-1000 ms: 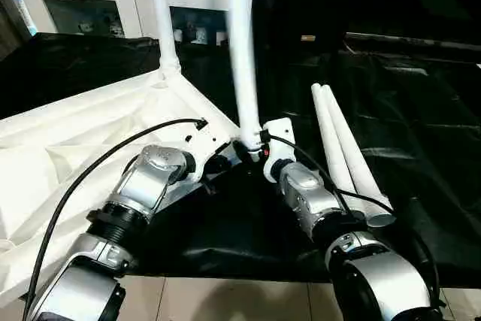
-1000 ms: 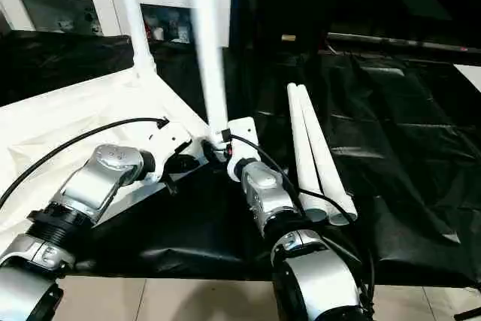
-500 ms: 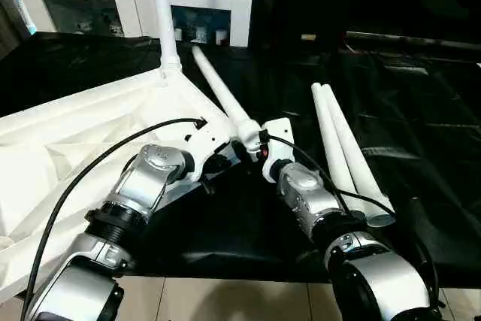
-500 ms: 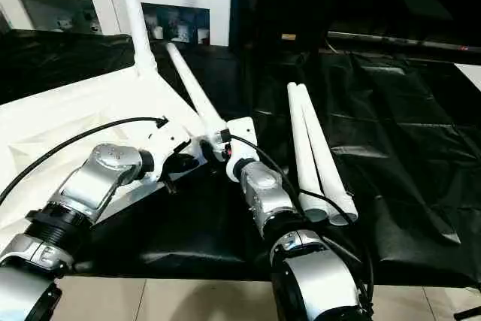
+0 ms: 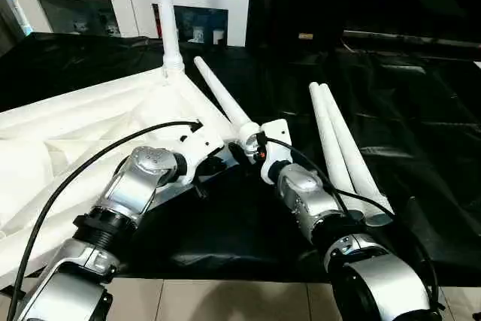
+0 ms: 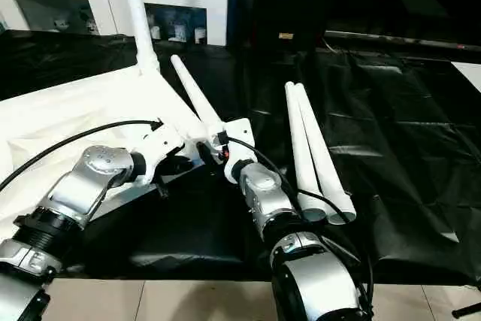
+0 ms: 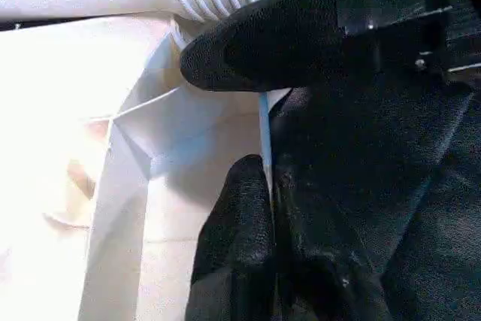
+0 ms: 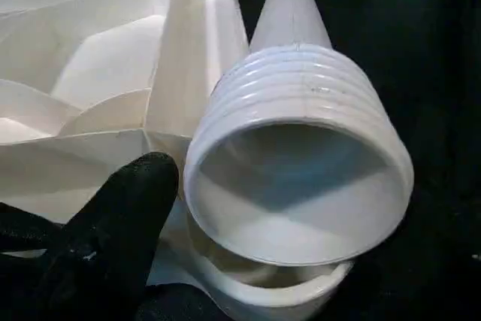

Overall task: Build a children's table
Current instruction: Insert table leg to table base

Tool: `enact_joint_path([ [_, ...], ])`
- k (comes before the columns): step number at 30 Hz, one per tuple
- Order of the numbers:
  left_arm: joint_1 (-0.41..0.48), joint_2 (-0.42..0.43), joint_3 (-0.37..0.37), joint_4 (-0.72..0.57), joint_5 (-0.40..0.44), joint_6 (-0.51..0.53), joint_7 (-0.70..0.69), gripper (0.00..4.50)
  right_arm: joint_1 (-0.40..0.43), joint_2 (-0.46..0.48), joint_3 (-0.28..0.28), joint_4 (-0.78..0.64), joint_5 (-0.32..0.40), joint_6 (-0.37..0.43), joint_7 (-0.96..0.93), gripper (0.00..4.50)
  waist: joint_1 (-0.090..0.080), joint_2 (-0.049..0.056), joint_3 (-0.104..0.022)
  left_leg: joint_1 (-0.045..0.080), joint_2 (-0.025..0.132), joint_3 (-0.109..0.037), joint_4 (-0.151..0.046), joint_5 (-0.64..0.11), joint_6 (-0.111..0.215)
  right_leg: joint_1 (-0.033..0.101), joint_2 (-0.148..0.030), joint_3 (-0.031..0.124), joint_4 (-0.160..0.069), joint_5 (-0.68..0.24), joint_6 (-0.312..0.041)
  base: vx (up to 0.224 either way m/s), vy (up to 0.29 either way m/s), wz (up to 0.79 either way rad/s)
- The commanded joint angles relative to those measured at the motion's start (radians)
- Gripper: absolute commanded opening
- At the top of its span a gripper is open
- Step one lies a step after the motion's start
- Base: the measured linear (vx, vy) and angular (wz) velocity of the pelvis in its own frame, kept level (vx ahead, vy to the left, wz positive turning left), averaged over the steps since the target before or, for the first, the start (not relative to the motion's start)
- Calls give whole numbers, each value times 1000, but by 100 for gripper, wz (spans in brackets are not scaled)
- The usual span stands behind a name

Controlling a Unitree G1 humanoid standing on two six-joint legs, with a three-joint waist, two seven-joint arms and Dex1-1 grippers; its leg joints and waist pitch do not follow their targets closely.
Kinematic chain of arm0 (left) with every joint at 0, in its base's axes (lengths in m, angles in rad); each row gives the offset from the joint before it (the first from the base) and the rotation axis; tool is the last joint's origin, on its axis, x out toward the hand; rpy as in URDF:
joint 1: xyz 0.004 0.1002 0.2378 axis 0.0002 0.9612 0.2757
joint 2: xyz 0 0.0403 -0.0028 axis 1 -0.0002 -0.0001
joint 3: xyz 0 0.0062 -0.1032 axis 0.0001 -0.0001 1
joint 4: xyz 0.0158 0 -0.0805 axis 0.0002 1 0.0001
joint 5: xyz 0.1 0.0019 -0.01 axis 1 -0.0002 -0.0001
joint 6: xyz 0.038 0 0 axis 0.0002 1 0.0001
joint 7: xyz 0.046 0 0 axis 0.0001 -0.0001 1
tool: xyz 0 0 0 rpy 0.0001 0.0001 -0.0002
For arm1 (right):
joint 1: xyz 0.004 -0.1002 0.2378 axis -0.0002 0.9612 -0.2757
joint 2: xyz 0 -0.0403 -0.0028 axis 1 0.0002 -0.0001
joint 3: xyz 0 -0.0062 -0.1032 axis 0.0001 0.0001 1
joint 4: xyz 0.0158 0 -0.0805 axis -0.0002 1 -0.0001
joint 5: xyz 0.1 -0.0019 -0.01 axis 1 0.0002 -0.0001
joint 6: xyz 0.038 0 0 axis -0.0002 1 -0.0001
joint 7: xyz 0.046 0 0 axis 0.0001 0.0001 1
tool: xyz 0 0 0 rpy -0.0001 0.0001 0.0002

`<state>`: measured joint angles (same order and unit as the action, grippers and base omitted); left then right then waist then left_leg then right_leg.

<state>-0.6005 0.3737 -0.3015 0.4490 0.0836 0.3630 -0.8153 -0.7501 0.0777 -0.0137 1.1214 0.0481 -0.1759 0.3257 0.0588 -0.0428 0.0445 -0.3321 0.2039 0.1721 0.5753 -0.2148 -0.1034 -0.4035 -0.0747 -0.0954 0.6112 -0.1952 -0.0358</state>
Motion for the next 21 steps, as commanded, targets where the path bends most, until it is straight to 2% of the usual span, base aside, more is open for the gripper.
enact_joint_path([
  [1,25,7,-32,3,19,0,-22,0,13,-14,-7,-8,2,20,3,359,1,15,-55,-7,33,-1,-67,-73,39,61,-78,67,-54,-53,-235,0,0,0],
  [2,26,7,-31,1,19,0,-23,0,15,-16,-9,-11,2,21,5,349,1,14,-55,-7,33,-1,-66,-67,42,61,-77,67,-53,-44,-237,0,0,0],
  [4,29,11,-32,4,18,-5,-21,0,20,-20,-10,-10,3,24,7,326,1,18,-55,-7,33,-1,-66,-68,42,60,-78,67,-53,-45,-239,0,0,0],
  [5,29,11,-33,5,18,-6,-21,0,20,-21,-11,-9,4,25,5,323,0,14,-55,-7,32,0,-66,-68,43,61,-77,67,-53,-43,-240,0,0,0],
  [7,29,11,-33,8,19,-8,-21,0,21,-21,-14,-8,6,28,2,307,1,16,-55,-7,32,-1,-65,-65,43,61,-77,67,-52,-39,-241,0,0,0],
  [8,29,12,-32,8,19,-8,-22,0,21,-21,-19,-9,11,32,2,285,1,15,-56,-7,32,0,-65,-66,43,61,-77,67,-52,-40,-242,0,0,0],
  [19,27,27,-29,16,27,-26,-25,0,27,-29,-38,-23,24,45,3,265,1,14,-56,-7,32,-1,-64,-61,45,62,-76,67,-50,-34,-241,0,0,0],
  [21,31,35,-25,13,29,-67,-22,0,36,-36,-44,-49,29,42,10,264,2,13,-57,-7,32,0,-63,-60,49,63,-77,67,-50,-28,-239,0,0,0],
])
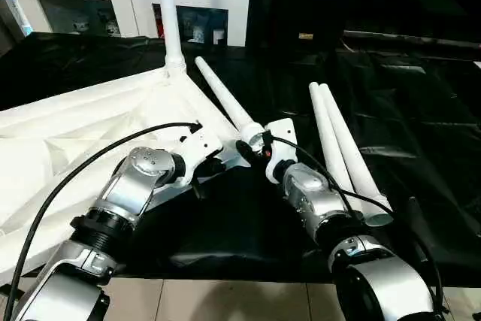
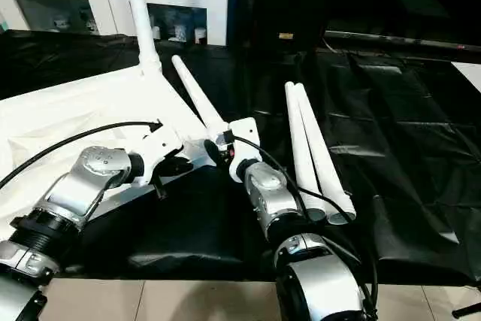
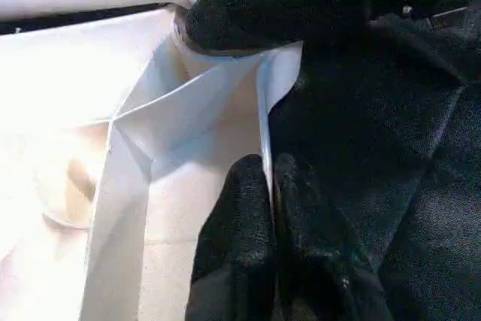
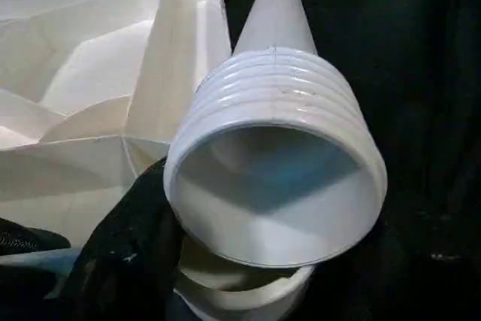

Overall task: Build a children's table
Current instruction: Insert table leg to table base

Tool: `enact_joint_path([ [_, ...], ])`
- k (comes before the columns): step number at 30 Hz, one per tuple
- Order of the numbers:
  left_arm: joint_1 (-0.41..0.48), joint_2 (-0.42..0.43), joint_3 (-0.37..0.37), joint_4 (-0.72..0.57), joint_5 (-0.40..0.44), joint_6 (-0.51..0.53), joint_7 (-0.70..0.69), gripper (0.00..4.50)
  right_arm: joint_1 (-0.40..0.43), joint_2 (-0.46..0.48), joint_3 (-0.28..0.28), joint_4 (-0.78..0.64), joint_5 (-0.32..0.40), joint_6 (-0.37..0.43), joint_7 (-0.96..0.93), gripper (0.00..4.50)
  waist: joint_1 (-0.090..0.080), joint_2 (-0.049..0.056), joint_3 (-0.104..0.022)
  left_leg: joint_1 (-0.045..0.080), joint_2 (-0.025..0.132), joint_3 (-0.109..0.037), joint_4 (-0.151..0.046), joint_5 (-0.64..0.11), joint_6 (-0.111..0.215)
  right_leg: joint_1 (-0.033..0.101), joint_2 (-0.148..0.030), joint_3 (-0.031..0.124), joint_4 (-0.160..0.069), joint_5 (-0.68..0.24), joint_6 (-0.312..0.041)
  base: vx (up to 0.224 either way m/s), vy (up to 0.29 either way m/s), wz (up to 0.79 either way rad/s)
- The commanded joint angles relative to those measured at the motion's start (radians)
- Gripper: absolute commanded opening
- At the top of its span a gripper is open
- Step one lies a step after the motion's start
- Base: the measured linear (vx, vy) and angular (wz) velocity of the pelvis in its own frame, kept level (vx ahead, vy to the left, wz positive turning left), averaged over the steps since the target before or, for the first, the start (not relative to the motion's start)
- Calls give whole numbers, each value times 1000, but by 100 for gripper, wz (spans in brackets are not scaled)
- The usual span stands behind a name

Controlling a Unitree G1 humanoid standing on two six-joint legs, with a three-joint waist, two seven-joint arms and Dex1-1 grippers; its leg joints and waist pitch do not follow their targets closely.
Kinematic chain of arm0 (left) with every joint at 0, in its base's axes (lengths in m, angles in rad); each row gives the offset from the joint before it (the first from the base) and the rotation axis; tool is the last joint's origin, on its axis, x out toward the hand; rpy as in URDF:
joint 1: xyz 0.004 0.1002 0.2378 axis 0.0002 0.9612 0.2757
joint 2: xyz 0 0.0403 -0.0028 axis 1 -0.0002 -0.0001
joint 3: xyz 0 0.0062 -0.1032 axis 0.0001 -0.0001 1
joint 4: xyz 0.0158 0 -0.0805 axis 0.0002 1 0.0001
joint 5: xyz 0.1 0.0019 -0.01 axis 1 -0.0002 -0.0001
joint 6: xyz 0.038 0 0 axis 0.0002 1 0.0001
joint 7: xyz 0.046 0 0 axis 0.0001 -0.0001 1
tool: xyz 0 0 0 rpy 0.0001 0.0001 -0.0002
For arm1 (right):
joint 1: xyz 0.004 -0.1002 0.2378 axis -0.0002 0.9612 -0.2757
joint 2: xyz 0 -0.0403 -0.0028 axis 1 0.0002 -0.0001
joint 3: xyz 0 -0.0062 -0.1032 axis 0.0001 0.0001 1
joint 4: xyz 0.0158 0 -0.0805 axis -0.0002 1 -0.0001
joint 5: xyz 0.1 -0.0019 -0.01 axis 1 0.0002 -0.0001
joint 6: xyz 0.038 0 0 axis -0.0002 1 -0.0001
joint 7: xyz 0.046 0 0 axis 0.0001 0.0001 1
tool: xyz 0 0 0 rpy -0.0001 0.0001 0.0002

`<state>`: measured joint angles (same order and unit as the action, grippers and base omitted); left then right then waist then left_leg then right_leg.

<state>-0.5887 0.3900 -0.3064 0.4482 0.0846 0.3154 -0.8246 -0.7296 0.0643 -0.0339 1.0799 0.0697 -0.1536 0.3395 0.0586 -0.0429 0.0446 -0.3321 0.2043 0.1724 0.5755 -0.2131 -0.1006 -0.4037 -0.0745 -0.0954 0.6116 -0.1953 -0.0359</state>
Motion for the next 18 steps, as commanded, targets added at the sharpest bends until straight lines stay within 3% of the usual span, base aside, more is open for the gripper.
enact_joint_path([
  [1,21,21,-14,8,24,-25,-12,0,22,-26,-32,-29,16,22,1,264,2,13,-57,-7,32,-1,-64,-59,46,64,-77,67,-50,-23,-238,0,0,0],
  [3,26,30,15,-39,-9,18,-27,57,41,-39,-50,-98,41,31,12,264,2,16,-57,-6,33,0,-64,-51,48,65,-76,68,-48,-6,-238,0,0,0],
  [7,35,40,89,-191,-104,156,-61,78,84,-68,-75,-229,74,44,3,264,3,15,-59,-5,31,2,-59,-22,46,66,-74,68,-41,36,-253,0,0,0],
  [8,30,41,118,-231,-137,193,-63,93,105,-77,-87,-282,87,51,-2,264,5,20,-61,-4,29,2,-56,1,48,65,-72,68,-37,83,-265,0,0,0],
  [10,24,42,137,-254,-157,212,-64,111,122,-83,-96,-325,98,57,-6,264,4,17,-60,-9,25,3,-53,25,65,67,-68,68,-34,139,-277,0,0,0],
  [11,17,38,152,-261,-172,218,-60,111,133,-85,-101,-355,104,61,-9,264,2,15,-58,-10,23,3,-54,13,75,67,-67,66,-36,117,-277,0,0,0],
  [12,-1,19,189,-267,-210,235,-46,137,157,-86,-109,-425,117,69,-10,264,3,19,-56,-10,22,3,-54,4,74,68,-67,66,-38,99,-273,0,0,0],
  [15,-45,-41,270,-256,-302,276,-8,157,203,-82,-120,-571,152,83,4,264,5,19,-55,-10,22,3,-54,-11,65,70,-66,67,-41,74,-261,0,0,0],
  [16,-68,-90,317,-244,-355,298,21,169,233,-78,-109,-662,178,85,29,264,6,17,-55,-10,22,3,-54,-17,65,70,-65,66,-43,68,-260,0,0,0],
  [18,-76,-103,330,-238,-369,304,30,190,241,-77,-104,-684,183,83,35,264,7,19,-56,-11,22,1,-54,-27,71,71,-65,64,-46,54,-254,0,0,0],
])
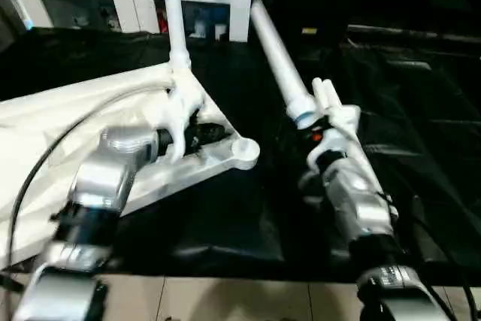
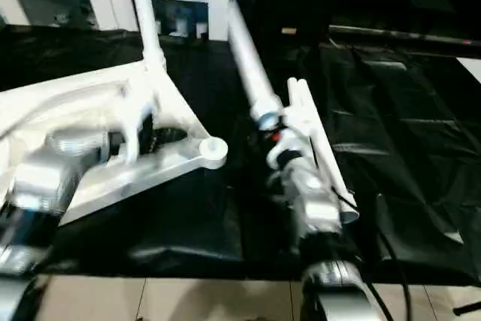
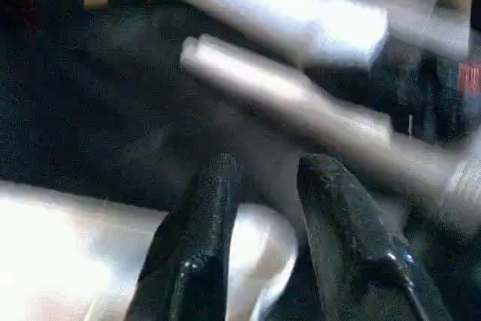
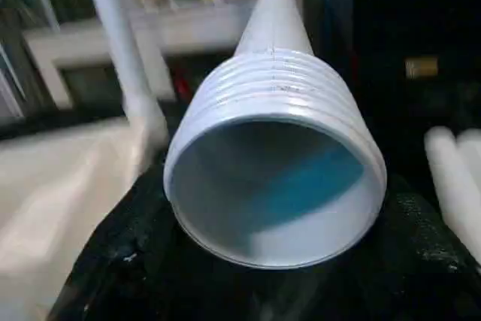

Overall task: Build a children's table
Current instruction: Insert table leg to table base

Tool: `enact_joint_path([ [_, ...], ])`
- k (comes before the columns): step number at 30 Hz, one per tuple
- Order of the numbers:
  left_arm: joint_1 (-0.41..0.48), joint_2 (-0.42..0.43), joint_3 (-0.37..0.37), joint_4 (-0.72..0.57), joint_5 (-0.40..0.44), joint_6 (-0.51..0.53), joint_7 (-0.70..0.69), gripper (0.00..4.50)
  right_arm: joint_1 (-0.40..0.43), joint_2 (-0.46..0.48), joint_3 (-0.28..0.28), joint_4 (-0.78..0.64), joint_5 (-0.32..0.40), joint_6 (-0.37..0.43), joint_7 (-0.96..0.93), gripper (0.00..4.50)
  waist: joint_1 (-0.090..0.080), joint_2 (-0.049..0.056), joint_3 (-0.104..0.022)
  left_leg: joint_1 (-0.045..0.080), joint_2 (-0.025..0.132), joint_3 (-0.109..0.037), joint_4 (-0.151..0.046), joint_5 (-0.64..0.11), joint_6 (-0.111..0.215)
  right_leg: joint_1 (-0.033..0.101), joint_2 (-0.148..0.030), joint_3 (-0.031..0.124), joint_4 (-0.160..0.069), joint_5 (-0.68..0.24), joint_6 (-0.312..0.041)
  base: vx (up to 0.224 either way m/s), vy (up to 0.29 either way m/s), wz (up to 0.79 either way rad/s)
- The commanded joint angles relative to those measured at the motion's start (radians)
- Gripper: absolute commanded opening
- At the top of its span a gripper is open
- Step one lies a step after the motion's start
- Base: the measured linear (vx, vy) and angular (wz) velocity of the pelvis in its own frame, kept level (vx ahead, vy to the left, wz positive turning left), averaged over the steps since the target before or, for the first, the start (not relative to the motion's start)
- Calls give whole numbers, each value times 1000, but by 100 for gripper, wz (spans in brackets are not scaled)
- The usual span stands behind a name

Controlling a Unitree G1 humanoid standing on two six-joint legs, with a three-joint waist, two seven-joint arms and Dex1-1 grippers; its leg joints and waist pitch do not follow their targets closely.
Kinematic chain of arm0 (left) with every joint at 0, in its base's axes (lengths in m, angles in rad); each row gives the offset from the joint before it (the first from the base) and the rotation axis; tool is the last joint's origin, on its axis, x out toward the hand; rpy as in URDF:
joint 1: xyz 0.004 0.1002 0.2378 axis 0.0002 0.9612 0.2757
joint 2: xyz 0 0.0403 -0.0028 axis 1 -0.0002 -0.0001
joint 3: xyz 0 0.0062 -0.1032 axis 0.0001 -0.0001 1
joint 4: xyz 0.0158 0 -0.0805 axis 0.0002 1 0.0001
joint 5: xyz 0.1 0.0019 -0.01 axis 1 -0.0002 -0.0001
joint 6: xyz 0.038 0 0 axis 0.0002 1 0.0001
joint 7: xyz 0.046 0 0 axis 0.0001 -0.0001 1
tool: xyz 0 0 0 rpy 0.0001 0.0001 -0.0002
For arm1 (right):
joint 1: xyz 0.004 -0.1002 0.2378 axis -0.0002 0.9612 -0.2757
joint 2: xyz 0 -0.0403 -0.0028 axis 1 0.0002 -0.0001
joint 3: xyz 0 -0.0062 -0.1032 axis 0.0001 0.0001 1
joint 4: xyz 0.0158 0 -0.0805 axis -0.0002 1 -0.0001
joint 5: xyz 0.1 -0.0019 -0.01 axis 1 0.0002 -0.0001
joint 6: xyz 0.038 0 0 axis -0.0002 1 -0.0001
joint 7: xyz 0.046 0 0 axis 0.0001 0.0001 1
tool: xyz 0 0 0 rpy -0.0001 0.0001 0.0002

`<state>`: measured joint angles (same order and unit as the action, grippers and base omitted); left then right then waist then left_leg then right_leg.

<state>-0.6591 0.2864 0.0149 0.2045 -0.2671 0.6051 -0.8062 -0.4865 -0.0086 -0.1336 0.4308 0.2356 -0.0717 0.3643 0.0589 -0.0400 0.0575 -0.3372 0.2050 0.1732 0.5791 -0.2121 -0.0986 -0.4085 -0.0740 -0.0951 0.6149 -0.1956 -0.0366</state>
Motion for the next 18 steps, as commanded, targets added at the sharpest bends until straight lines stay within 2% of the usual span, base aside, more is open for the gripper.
enact_joint_path([
  [1,-47,-58,78,45,-76,60,68,196,31,0,22,-122,30,1,30,264,3,14,-68,-10,21,0,-58,-27,70,77,-65,64,-49,45,-249,0,0,0],
  [2,-57,-70,93,57,-89,69,82,203,38,1,28,-138,32,0,34,264,5,15,-68,-8,17,4,-53,-22,72,77,-62,66,-53,51,-245,0,0,0],
  [3,-98,-114,153,109,-133,103,141,215,62,5,45,-196,50,4,51,264,6,12,-68,-13,14,3,-51,-13,81,80,-61,65,-54,64,-243,0,0,0],
  [4,-126,-143,193,143,-161,125,180,226,79,8,56,-234,63,8,63,264,9,12,-69,-9,17,0,-52,-14,83,79,-64,63,-53,58,-243,0,0,0],
  [5,-142,-156,211,164,-177,133,196,235,87,7,64,-252,61,4,67,264,8,9,-70,-13,15,-2,-52,-11,91,82,-64,62,-53,50,-239,0,0,0],
  [6,-185,-191,263,215,-223,164,241,235,111,4,83,-308,64,13,75,264,6,14,-70,-16,14,-2,-50,-10,90,82,-62,62,-53,48,-237,0,0,0],
  [7,-206,-211,290,240,-256,181,255,248,123,3,91,-336,63,16,78,264,9,21,-70,-8,15,-1,-48,-13,94,75,-63,62,-56,52,-241,0,0,0],
  [8,-226,-231,320,260,-291,201,277,248,134,2,99,-365,63,23,80,264,8,16,-70,-13,16,-4,-48,-2,99,80,-62,61,-53,68,-247,0,0,0],
  [12,-260,-261,368,298,-351,220,311,288,149,2,109,-402,67,29,85,264,9,15,-70,-15,16,-6,-46,-1,113,80,-64,59,-54,61,-253,0,0,0],
  [13,-307,-285,434,338,-433,233,347,296,163,-3,126,-429,67,39,99,264,9,25,-70,-13,15,-6,-45,-5,113,78,-63,59,-56,60,-253,0,0,0],
  [14,-316,-290,449,345,-450,236,355,307,166,-4,129,-434,68,42,101,264,11,20,-72,-13,12,-4,-41,2,115,80,-62,59,-55,80,-256,0,0,0],
  [15,-339,-299,487,363,-492,244,372,315,173,-6,138,-444,67,48,108,264,11,23,-71,-16,15,-6,-41,4,118,80,-63,58,-53,91,-264,0,0,0],
  [16,-364,-306,529,377,-532,255,389,321,185,-14,155,-454,65,57,121,264,13,21,-71,-14,16,-7,-41,3,122,80,-64,57,-53,89,-265,0,0,0],
  [18,-374,-307,546,383,-547,261,396,339,190,-18,163,-459,64,62,126,264,14,20,-69,-19,14,-8,-41,8,130,84,-65,56,-53,80,-262,0,0,0],
])
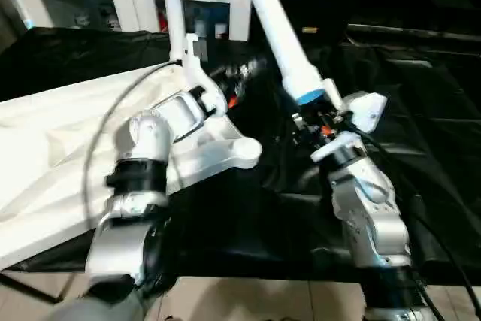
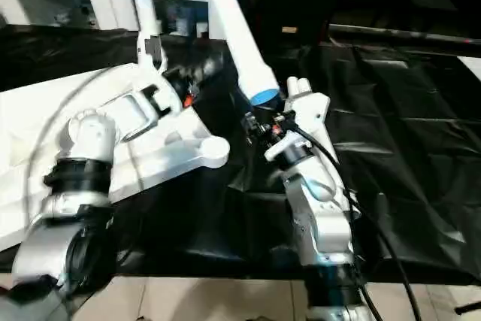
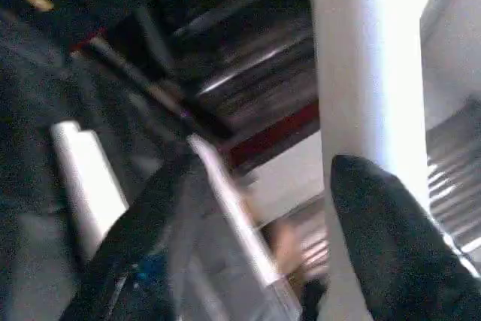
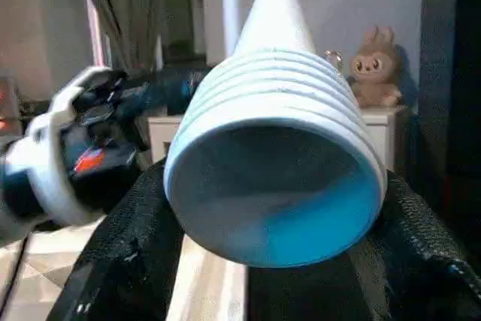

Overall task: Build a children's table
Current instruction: Insert table leg to table base

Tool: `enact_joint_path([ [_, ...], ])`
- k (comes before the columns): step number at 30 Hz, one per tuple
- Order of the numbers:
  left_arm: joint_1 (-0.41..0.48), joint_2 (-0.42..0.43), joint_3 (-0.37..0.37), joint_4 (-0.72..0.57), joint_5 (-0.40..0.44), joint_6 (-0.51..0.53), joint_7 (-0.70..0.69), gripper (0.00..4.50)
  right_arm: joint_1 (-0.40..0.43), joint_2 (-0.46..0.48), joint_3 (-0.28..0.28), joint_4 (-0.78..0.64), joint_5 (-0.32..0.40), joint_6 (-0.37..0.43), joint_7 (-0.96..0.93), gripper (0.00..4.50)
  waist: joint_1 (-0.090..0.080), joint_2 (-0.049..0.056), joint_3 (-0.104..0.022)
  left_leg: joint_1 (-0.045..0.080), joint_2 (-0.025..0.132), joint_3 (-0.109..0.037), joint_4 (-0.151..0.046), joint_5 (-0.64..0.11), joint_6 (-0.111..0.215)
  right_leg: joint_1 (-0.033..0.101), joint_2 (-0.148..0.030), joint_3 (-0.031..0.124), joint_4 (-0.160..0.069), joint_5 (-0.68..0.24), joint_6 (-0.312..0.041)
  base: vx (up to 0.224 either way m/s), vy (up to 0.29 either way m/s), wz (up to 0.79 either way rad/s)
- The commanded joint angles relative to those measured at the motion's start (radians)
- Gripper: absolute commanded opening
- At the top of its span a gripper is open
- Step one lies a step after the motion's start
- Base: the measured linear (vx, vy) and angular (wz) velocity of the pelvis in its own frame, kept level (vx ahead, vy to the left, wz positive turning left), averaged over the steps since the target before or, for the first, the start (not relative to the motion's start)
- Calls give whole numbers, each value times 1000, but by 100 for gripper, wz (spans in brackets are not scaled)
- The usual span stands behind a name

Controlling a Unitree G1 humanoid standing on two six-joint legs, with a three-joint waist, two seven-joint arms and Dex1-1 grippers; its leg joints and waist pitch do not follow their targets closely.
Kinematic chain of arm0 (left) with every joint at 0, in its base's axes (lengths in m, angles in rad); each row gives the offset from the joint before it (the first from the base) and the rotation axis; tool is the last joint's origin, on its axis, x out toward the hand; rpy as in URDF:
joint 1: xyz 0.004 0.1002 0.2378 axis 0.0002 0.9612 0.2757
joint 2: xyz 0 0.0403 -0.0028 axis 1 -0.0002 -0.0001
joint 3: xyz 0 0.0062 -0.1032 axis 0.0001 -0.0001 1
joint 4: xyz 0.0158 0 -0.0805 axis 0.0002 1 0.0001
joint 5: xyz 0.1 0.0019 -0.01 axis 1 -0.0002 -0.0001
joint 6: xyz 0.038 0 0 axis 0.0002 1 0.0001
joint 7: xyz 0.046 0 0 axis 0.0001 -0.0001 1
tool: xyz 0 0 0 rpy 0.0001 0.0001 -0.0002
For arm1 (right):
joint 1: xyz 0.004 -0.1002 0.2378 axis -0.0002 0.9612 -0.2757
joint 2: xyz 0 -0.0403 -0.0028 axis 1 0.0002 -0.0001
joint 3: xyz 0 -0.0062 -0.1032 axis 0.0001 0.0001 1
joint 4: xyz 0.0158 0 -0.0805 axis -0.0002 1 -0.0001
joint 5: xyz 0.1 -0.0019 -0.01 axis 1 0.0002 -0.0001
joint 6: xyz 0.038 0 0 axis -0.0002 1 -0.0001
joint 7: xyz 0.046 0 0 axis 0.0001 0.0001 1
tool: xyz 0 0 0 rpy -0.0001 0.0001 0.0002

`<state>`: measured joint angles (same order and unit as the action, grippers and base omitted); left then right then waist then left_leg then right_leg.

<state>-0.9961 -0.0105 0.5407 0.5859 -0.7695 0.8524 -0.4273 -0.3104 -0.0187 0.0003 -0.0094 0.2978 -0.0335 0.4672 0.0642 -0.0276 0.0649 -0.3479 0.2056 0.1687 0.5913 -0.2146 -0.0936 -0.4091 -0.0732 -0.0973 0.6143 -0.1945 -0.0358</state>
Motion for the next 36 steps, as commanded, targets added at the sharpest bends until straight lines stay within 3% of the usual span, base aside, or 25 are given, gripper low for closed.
enact_joint_path([
  [1,-54,-11,49,5,-75,23,32,351,25,-17,48,-24,-5,33,36,264,9,7,-76,-8,13,-3,-52,13,126,84,-66,58,-54,70,-258,0,0,0],
  [2,-62,-10,63,4,-91,28,40,360,30,-22,57,-26,-10,37,42,264,9,9,-77,-8,12,-3,-50,23,128,83,-64,58,-52,80,-258,0,0,0],
  [3,-66,-8,79,-3,-115,34,44,360,31,-25,61,-20,-13,43,45,264,9,0,-77,-8,13,-3,-50,25,131,85,-65,58,-51,84,-259,0,0,0],
  [7,-66,-5,88,-26,-148,48,43,397,29,-28,64,-11,-15,56,48,262,11,5,-77,-8,15,-3,-49,37,139,83,-67,57,-48,81,-263,0,0,0],
  [8,-68,-6,94,-32,-162,54,48,401,26,-29,64,-6,-16,59,49,261,10,-6,-77,-9,15,-2,-49,38,140,84,-66,58,-50,79,-261,0,0,0],
  [9,-68,-5,95,-36,-165,56,50,405,24,-32,65,-3,-18,62,51,261,12,1,-76,-7,14,-1,-48,36,142,82,-67,58,-50,66,-258,0,0,0],
  [11,-70,-4,98,-42,-172,62,55,432,19,-37,69,3,-22,67,54,261,14,0,-76,-7,15,-2,-48,40,142,82,-67,58,-50,63,-254,0,0,0],
  [16,-52,4,48,-91,-158,84,31,450,14,-54,86,8,-31,85,57,261,27,0,-78,-5,18,-2,-46,57,137,81,-69,59,-44,77,-250,0,0,0],
  [18,-30,12,-6,-134,-141,87,16,450,13,-61,93,11,-40,97,55,261,28,2,-78,-6,18,-2,-45,67,136,81,-68,59,-42,93,-252,0,0,0],
  [23,-22,16,-24,-145,-127,74,10,450,11,-74,89,23,-55,104,45,261,28,1,-78,-6,16,-1,-45,49,124,82,-66,59,-46,57,-238,0,0,0],
  [24,-18,23,-30,-152,-121,76,8,421,7,-79,86,33,-58,106,40,261,29,-2,-78,-6,16,-1,-46,40,118,82,-67,59,-46,42,-236,0,0,0],
  [30,11,51,-83,-177,-87,67,10,374,4,-85,91,45,-59,113,44,259,29,-5,-77,-9,16,-2,-47,33,103,83,-67,60,-46,22,-218,0,0,0],
  [32,24,59,-106,-196,-73,68,5,362,6,-85,94,44,-60,117,45,259,30,-1,-77,-7,14,-1,-45,35,103,81,-66,60,-47,24,-217,0,0,0],
  [34,28,65,-121,-205,-58,60,6,338,3,-86,93,47,-60,120,46,259,29,-5,-78,-8,15,-1,-45,43,104,81,-65,60,-44,34,-217,0,0,0],
  [36,22,72,-121,-193,-45,44,23,328,-3,-88,93,49,-60,124,50,259,28,2,-77,-7,15,-1,-45,33,99,79,-65,59,-47,24,-215,0,0,0],
])
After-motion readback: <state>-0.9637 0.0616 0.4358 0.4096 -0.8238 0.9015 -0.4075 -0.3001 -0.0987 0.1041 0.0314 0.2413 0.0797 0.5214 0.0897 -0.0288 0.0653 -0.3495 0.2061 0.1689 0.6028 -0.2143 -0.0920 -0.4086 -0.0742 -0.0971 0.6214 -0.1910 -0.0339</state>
